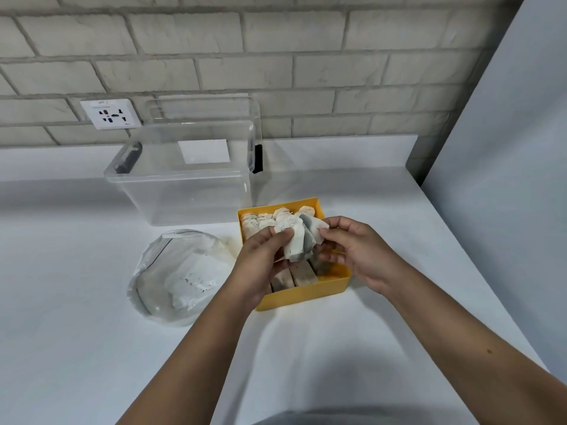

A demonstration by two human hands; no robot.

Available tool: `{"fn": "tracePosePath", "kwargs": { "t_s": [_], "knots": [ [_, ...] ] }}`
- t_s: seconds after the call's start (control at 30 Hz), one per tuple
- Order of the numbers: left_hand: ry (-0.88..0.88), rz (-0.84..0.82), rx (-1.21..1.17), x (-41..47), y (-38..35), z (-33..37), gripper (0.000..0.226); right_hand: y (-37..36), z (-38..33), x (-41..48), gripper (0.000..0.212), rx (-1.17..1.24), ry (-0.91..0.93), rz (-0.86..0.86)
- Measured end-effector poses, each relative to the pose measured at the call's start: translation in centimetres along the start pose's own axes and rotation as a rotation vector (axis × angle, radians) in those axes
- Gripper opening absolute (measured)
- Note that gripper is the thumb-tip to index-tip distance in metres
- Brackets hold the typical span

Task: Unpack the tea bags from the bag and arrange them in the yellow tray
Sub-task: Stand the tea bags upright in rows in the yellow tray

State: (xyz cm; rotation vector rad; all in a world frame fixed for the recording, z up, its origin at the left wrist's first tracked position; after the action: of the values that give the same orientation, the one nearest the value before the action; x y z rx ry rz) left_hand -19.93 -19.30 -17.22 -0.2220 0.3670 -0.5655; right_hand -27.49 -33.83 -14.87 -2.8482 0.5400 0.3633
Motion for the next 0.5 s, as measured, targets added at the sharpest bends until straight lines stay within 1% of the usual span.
{"fn": "tracePosePath", "kwargs": {
  "t_s": [0.07,0.17,0.27,0.4,0.5],
  "knots": [
    [-0.049,0.022,0.064,0.3,0.0,0.2,0.024,0.4,0.2,0.0,0.013,-0.070,0.005,-0.006],
    [-0.117,0.047,0.210,0.3,0.1,0.7,0.017,0.8,-0.2,0.2,0.016,-0.205,0.034,-0.023],
    [-0.186,-0.010,0.403,0.0,-0.2,1.2,0.011,0.6,-1.7,0.8,0.017,-0.364,0.136,-0.040],
    [-0.210,-0.084,0.505,-0.1,-0.4,1.0,0.020,-0.2,-2.5,1.4,0.014,-0.504,0.167,-0.121],
    [-0.215,-0.108,0.522,-0.1,-0.5,0.7,0.037,-0.1,-2.4,1.5,0.014,-0.553,0.140,-0.150]
  ]
}}
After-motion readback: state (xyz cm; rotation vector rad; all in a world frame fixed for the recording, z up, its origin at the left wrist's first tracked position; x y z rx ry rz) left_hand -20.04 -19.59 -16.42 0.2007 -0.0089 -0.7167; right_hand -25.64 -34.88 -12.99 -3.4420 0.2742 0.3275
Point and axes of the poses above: each hand's wrist, its own x-axis towards the middle knuckle, its own y-axis out of the back of the hand, z = x × y, the point moved 6 cm from there along x, towards the middle knuckle
